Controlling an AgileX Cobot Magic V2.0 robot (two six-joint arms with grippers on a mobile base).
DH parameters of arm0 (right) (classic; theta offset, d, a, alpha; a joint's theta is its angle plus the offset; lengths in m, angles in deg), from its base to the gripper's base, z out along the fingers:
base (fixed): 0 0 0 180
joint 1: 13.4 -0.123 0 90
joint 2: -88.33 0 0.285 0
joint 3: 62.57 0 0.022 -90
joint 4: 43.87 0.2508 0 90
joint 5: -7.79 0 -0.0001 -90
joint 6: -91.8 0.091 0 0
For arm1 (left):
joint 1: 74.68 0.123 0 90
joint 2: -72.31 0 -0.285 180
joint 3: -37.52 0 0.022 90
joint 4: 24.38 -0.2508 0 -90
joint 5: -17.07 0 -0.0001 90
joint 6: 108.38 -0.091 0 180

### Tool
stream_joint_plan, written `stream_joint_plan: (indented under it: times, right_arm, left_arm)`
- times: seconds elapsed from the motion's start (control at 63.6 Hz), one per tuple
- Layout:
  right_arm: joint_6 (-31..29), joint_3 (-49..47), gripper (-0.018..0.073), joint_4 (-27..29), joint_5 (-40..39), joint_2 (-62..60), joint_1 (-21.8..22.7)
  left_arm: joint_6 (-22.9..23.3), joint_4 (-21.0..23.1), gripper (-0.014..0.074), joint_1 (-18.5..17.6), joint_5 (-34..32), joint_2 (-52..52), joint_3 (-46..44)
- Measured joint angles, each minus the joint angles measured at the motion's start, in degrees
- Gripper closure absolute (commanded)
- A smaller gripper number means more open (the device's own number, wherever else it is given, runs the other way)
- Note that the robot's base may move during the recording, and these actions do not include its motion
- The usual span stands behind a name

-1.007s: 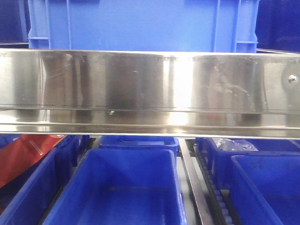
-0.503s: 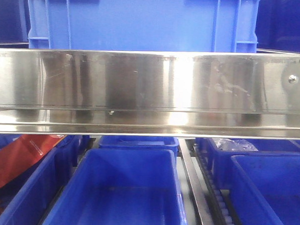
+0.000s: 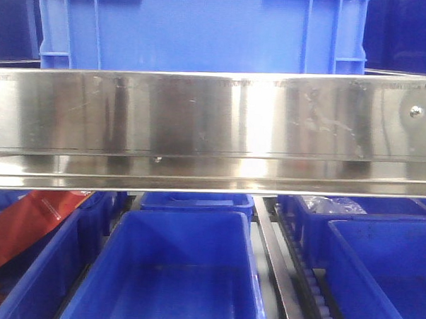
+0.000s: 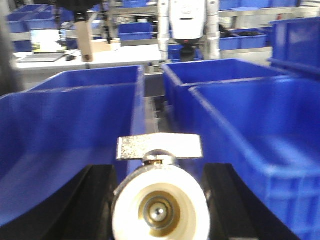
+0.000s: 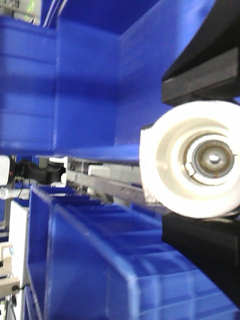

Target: Place valve from conveyor to right shelf box

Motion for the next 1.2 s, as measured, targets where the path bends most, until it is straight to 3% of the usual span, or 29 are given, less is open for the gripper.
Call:
stream_joint_plan:
  times: [0.252, 0.676, 0.975, 1.054, 1.196]
  right_arm:
    - [-0.1, -14.0, 0.0721, 0.5, -0.4, 14.9, -7.7]
    - [-0.3, -34.6, 0.0721, 1.0, -0.7, 40.5, -20.2]
    - [-0.4, -36.2, 0.0717, 1.9, -0.6, 50.4, -23.7]
    - [-0.4, -36.2, 0.0642, 1.9, -0.6, 51.6, -23.8]
    - [-0.4, -36.3, 0.0391, 2.4, -0.6, 53.0, -23.8]
  left_arm:
    - [-4.8, 9.9, 0.0707, -1.1, 7.1, -16.0, -15.7]
    - [-5.6, 11.0, 0.0707, -19.4, 7.4, -41.1, -35.1]
    - [-5.8, 11.1, 0.0706, -23.5, 8.4, -52.6, -38.2]
    - [-5.8, 11.1, 0.0661, -23.5, 8.5, -53.5, -38.2]
    - [-5.8, 11.1, 0.0419, -23.5, 8.5, -54.3, -38.2]
